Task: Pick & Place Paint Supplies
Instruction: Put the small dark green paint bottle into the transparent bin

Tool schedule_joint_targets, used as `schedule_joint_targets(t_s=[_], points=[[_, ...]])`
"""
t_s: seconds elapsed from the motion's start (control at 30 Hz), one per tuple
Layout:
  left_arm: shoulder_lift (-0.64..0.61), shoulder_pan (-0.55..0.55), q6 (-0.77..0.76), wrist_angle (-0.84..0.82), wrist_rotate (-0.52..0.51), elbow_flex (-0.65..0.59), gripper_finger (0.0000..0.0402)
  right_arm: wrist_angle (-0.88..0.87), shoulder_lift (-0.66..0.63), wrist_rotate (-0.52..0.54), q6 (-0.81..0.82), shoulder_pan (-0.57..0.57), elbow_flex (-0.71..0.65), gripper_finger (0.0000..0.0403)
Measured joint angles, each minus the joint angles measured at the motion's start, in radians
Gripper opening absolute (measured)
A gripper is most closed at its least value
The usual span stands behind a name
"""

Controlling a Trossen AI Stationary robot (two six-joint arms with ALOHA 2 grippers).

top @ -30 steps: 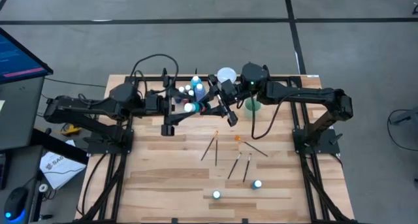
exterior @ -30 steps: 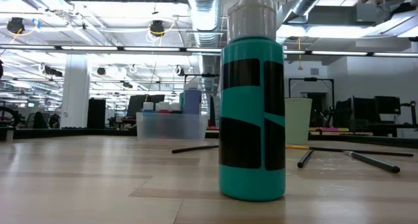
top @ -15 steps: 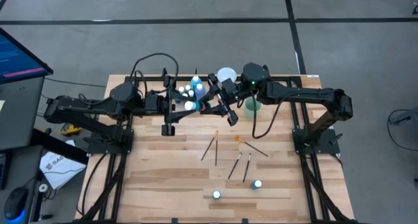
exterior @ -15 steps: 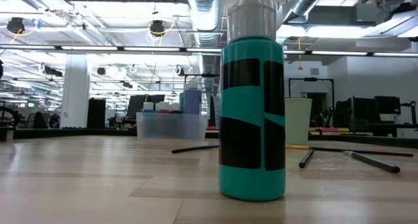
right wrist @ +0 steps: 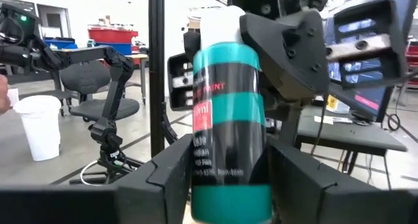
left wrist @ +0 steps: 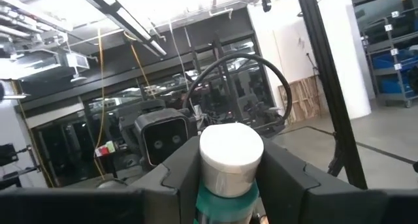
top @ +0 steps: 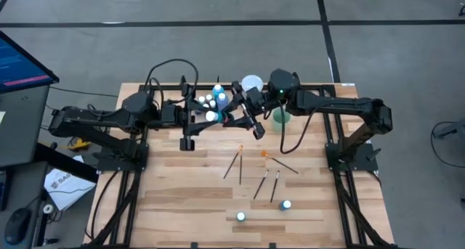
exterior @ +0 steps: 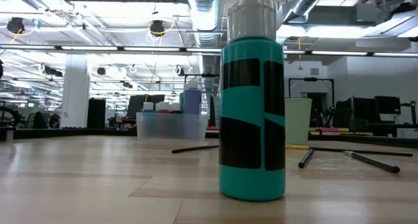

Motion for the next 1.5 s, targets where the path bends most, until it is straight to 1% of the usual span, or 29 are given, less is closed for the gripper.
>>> schedule_joint_targets(t_s=[0.17, 0.27, 0.37, 0.4, 0.43, 0.57, 0.67, 0.77, 0.9, 0.97, 1.13, 1.23, 1.4, 1.5], points=[[-0.011, 0.0, 0.0, -0.007, -0.098, 0.0, 0.012, -0.057, -0.024, 0.001, -0.01, -0.038, 0.0, 0.0232], [-0.01, 0.0, 0.0, -0.027, -0.209, 0.0, 0.0122, -0.119, -0.062, 0.001, -0.01, -0.07, 0.001, 0.0265], [-0.011, 0.001, 0.001, -0.115, -0.344, 0.0, 0.0123, -0.206, -0.113, 0.001, -0.01, -0.103, 0.001, 0.0282], [-0.01, 0.005, 0.001, -0.16, -0.379, 0.0, 0.0123, -0.243, -0.135, 0.001, -0.011, -0.115, 0.001, 0.0284], [-0.01, 0.01, 0.0, -0.188, -0.391, -0.006, 0.0123, -0.283, -0.158, 0.001, -0.021, -0.125, 0.001, 0.0285], [-0.018, 0.039, -0.025, -0.165, -0.386, -0.088, 0.0123, -0.42, -0.251, 0.012, -0.061, -0.15, 0.001, 0.0285], [-0.057, 0.078, -0.07, -0.157, -0.381, -0.187, 0.0125, -0.495, -0.315, 0.026, -0.062, -0.155, 0.001, 0.0285], [-0.127, 0.125, -0.119, -0.14, -0.388, -0.317, 0.0125, -0.554, -0.369, 0.028, -0.059, -0.151, 0.001, 0.0285], [-0.228, 0.186, -0.187, -0.035, -0.387, -0.507, 0.0123, -0.623, -0.42, 0.039, -0.053, -0.137, 0.001, 0.0285], [-0.274, 0.214, -0.224, 0.027, -0.395, -0.598, 0.0124, -0.645, -0.44, 0.072, -0.053, -0.124, 0.001, 0.0285], [-0.302, 0.269, -0.267, 0.21, -0.412, -0.78, 0.0125, -0.658, -0.456, 0.132, -0.051, -0.1, 0.001, 0.0285], [-0.297, 0.299, -0.289, 0.267, -0.427, -0.858, 0.0124, -0.659, -0.454, 0.152, -0.046, -0.095, 0.001, 0.0285], [-0.292, 0.359, -0.293, 0.404, -0.439, -0.943, 0.0126, -0.663, -0.433, 0.161, -0.014, -0.096, 0.0, 0.0286], [-0.291, 0.386, -0.293, 0.442, -0.439, -0.976, 0.0125, -0.658, -0.419, 0.161, -0.003, -0.096, 0.0, 0.0286]])
